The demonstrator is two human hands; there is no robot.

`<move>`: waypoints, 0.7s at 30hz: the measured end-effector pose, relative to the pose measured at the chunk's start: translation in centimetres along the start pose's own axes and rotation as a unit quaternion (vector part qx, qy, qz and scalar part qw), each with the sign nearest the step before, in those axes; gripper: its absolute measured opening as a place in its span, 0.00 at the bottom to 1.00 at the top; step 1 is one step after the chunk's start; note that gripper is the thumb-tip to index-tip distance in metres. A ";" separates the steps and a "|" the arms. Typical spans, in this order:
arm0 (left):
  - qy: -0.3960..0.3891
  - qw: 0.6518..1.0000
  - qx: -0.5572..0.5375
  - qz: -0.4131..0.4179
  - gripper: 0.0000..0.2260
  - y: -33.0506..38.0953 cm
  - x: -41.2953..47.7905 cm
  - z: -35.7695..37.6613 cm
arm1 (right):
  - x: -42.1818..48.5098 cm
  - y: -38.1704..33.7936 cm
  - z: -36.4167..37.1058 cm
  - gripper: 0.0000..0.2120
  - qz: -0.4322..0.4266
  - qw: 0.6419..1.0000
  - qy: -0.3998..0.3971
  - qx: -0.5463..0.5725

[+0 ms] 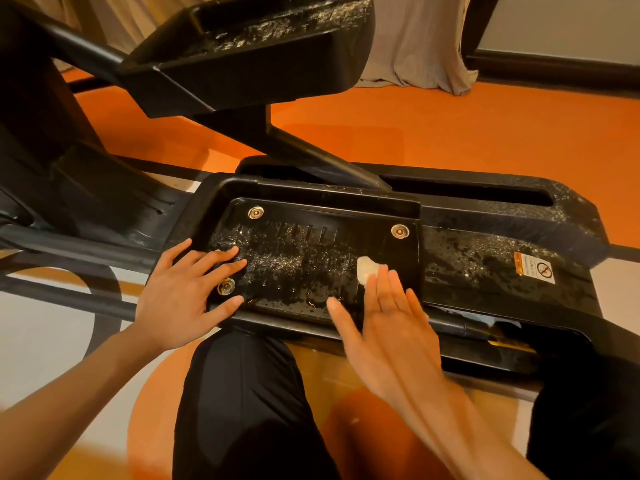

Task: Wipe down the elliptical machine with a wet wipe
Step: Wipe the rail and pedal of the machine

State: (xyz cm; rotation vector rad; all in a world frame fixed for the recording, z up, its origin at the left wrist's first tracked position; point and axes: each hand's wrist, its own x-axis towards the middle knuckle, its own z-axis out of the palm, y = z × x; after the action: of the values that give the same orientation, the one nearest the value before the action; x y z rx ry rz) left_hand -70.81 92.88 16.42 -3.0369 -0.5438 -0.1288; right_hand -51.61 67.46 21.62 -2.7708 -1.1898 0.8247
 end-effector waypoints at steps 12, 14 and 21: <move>-0.009 1.000 -0.004 -0.010 0.29 -0.2 -0.1 0.0 | 4.0 -1.1 -1.9 0.51 0.034 0.998 0.049 0.038; -0.008 1.000 -0.003 -0.012 0.29 -0.2 -0.1 0.0 | 0.6 -1.8 -0.3 0.52 0.024 0.999 0.037 0.029; -0.011 1.000 0.000 -0.010 0.30 -0.3 -0.2 0.0 | 0.6 -1.6 0.3 0.51 0.010 0.999 0.029 0.030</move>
State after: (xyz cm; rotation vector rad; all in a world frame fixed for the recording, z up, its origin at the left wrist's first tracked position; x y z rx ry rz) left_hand -71.12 93.13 16.40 -3.0383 -0.5745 -0.0952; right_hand -52.46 68.93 21.45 -2.7420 -1.1111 0.7636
